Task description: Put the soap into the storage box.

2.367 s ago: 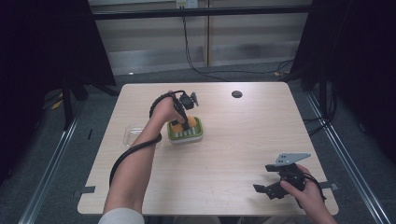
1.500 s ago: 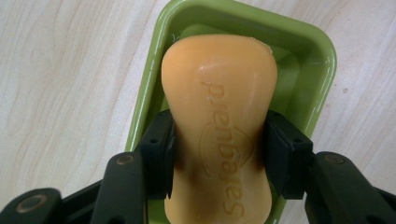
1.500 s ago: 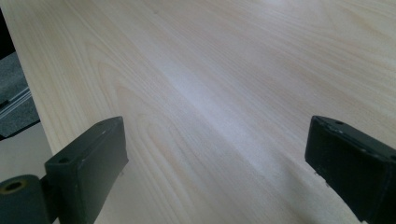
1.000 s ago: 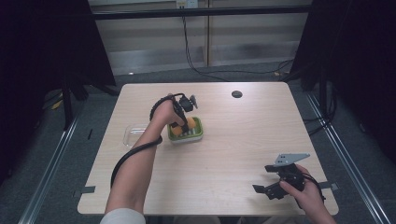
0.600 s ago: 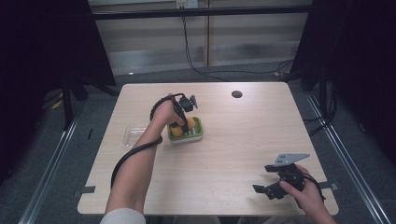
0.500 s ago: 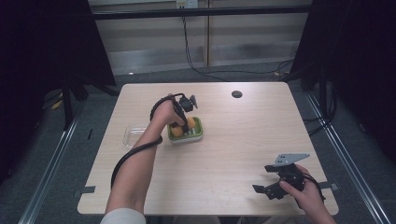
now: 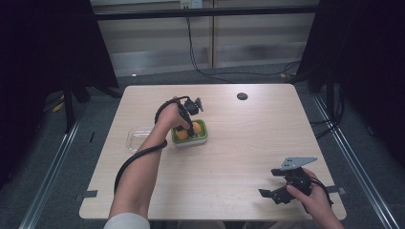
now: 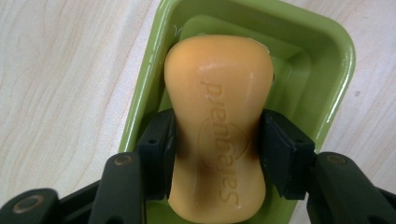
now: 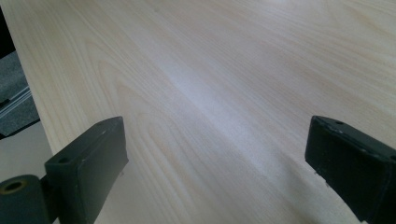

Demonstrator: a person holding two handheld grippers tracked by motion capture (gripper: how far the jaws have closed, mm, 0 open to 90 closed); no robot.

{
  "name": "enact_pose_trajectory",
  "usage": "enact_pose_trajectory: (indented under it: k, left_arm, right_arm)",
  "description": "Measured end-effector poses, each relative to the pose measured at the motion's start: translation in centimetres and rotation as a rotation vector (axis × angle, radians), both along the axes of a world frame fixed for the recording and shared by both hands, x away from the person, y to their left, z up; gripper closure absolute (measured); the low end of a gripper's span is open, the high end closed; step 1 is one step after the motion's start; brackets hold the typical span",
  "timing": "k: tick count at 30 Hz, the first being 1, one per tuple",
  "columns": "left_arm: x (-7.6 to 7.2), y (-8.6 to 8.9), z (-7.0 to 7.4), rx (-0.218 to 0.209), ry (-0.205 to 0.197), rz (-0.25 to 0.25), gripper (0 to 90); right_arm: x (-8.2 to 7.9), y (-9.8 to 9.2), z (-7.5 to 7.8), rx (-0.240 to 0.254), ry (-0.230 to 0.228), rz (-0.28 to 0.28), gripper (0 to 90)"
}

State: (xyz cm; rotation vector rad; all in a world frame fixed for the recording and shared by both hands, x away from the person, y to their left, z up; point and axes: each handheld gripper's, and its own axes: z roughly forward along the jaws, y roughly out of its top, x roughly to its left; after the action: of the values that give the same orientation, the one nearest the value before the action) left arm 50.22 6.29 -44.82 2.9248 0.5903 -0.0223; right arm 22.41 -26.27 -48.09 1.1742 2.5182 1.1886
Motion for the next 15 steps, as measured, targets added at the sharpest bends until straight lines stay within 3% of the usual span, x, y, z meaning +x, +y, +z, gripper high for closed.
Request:
enact_pose_trajectory:
  k: [6,8,10,15]
  left_arm:
    - [-0.2,0.1,0.7,-0.019,-0.002,0.020,46.1]
    - [-0.1,0.2,1.2,-0.022,0.024,0.027,45.1]
    - [-0.3,0.3,1.2,-0.037,-0.008,0.050,44.5]
    - [-0.4,0.6,2.1,-0.050,0.002,0.059,42.7]
  right_arm:
    - [0.0,0.0,0.1,0.000,-0.001,-0.003,5.2]
    - [-0.1,0.1,0.1,0.000,-0.004,-0.003,5.2]
    - [-0.1,0.1,0.2,-0.003,-0.005,-0.001,5.2]
    - [-0.1,0.1,0.3,0.001,-0.006,-0.003,5.2]
